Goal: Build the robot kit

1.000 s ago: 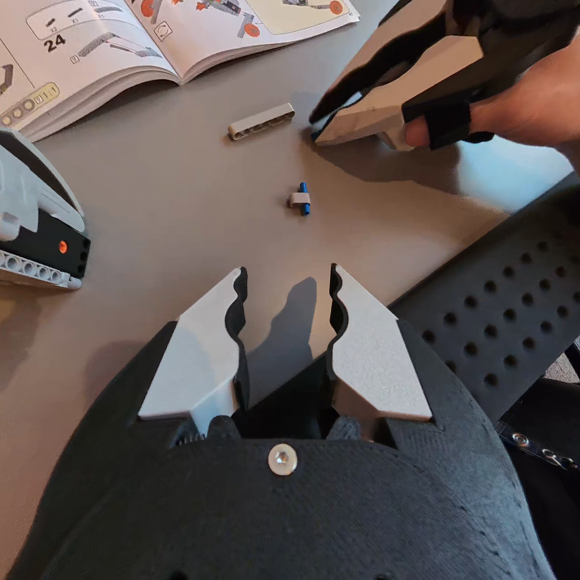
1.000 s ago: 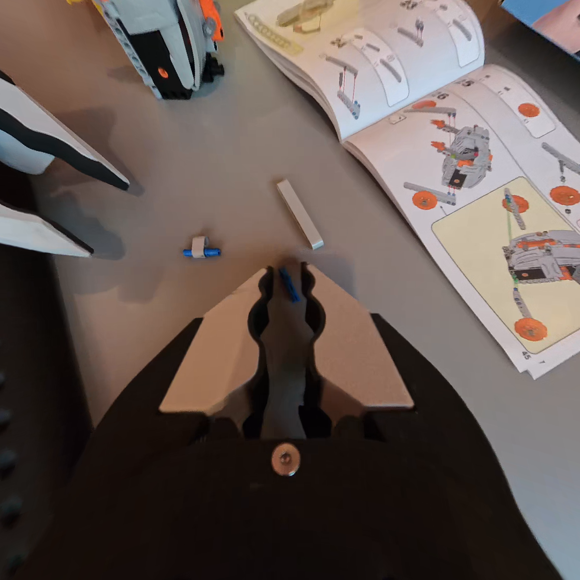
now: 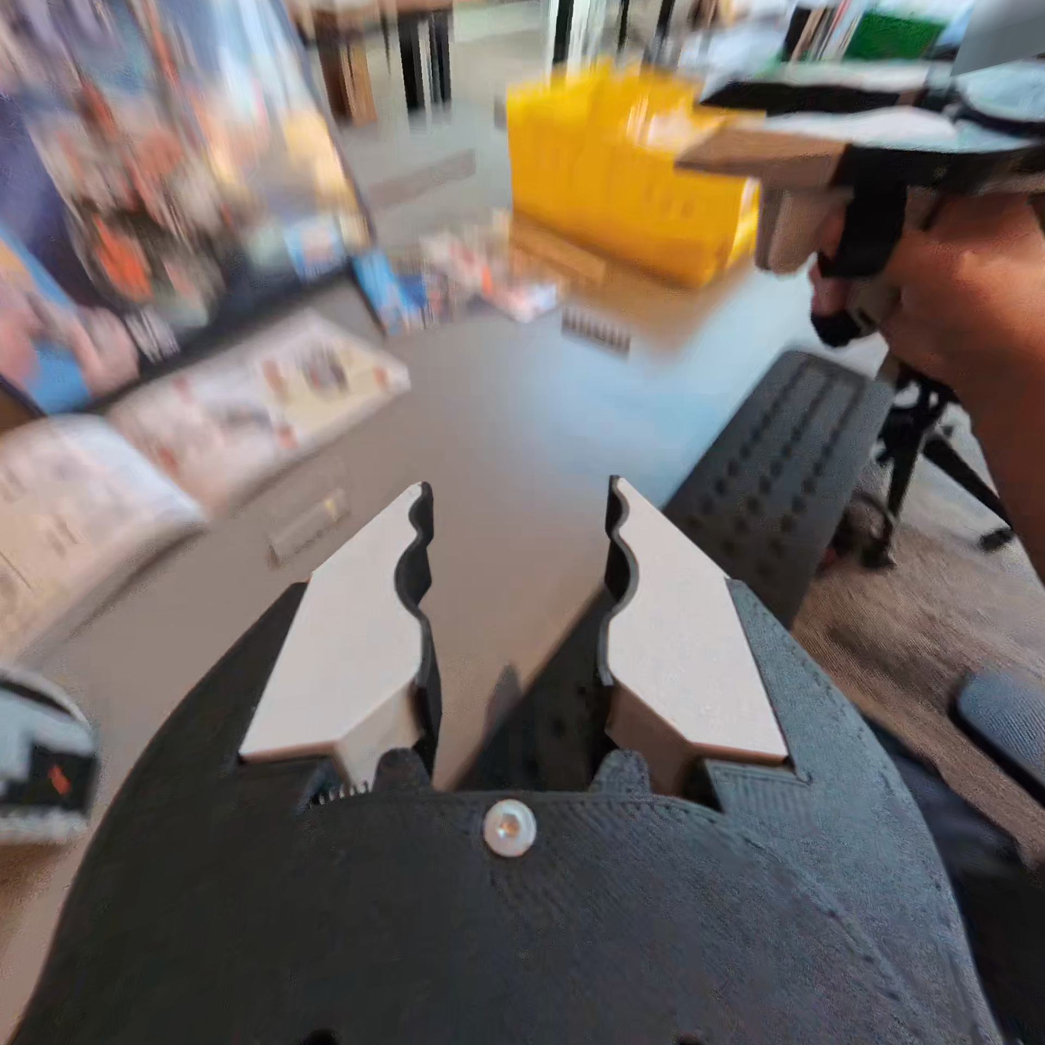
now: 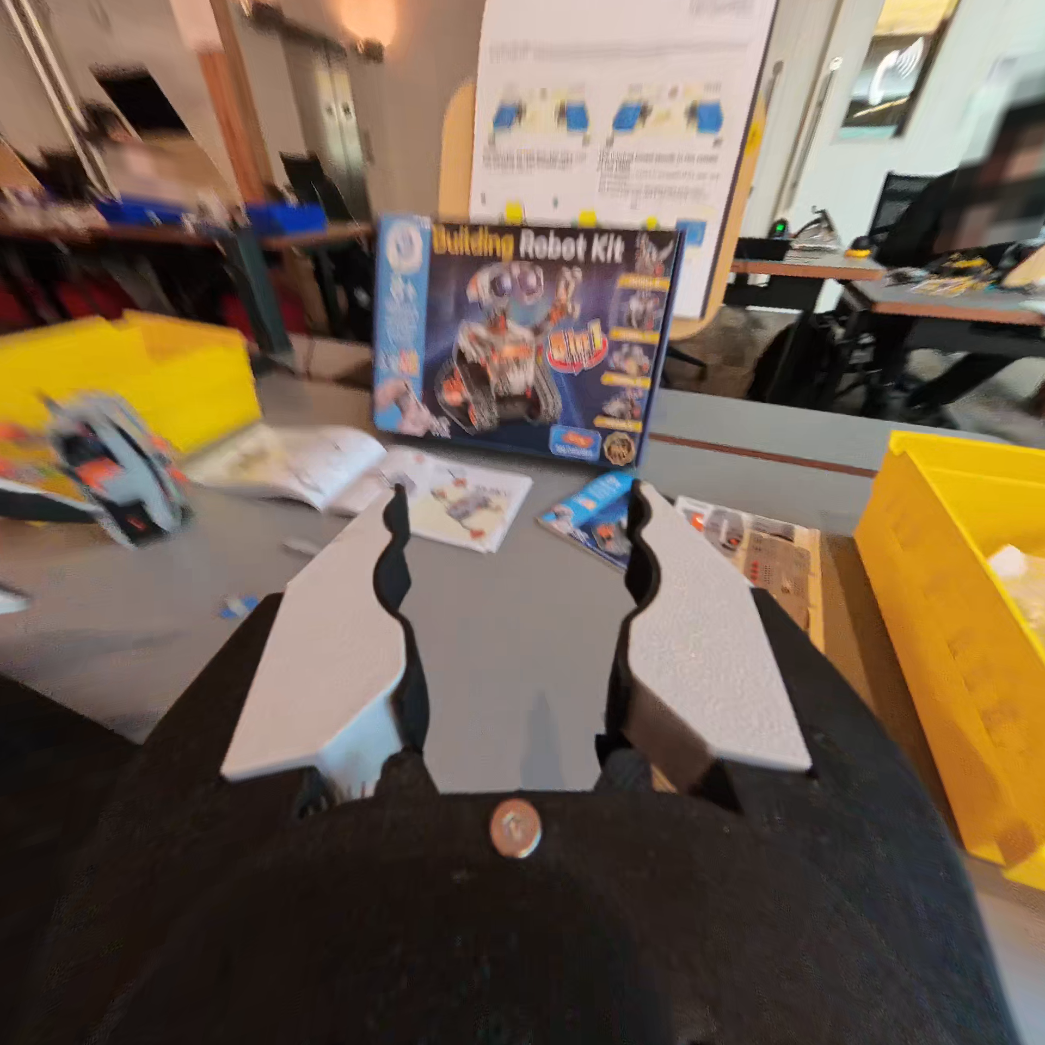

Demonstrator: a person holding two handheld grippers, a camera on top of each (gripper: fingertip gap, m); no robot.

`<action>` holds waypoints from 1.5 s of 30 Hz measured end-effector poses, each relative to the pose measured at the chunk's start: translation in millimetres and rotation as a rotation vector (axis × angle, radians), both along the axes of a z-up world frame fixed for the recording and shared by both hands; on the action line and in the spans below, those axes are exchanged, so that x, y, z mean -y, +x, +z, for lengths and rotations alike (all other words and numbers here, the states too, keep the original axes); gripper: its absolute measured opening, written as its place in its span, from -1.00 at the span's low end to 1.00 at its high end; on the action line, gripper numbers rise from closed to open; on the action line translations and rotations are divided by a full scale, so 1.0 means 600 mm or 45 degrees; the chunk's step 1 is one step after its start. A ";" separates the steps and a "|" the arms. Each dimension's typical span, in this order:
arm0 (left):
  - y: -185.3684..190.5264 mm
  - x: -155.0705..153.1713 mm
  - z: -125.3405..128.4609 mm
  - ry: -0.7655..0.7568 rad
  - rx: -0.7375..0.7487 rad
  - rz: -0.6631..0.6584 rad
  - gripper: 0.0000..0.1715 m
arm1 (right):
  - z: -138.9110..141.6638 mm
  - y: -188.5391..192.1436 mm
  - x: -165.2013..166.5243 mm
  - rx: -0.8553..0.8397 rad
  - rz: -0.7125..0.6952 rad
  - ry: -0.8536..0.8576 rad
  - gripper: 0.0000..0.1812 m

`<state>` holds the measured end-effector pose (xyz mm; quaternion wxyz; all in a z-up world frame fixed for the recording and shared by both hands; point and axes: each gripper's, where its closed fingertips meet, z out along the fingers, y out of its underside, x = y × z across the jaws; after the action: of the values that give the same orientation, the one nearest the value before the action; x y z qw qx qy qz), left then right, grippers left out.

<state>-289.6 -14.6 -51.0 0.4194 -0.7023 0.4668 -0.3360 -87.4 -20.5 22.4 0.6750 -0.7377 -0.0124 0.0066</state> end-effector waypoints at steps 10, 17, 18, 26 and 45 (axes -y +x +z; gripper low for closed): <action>0.252 -0.059 0.102 0.065 0.005 -0.028 0.18 | -0.066 0.063 -0.099 0.100 -0.055 -0.564 -0.09; 0.263 -0.067 -0.132 -0.129 -0.280 0.072 0.29 | -0.231 0.025 -0.168 0.114 0.090 -0.755 -0.17; 0.261 -0.071 -0.148 -0.106 -0.331 0.086 0.32 | -0.251 0.020 -0.171 0.094 0.091 -0.804 -0.15; 0.253 -0.092 -0.192 0.017 -0.417 0.187 0.41 | -0.313 0.020 -0.197 0.047 0.004 -0.875 0.13; 0.250 -0.099 -0.202 -0.064 -0.429 0.192 0.61 | -0.323 0.025 -0.198 -0.027 -0.055 -0.844 0.55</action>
<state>-139.4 44.8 -172.2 0.3415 -0.7919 0.4680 -0.1928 -72.3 98.3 -171.1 0.3982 -0.9172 0.0131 0.0036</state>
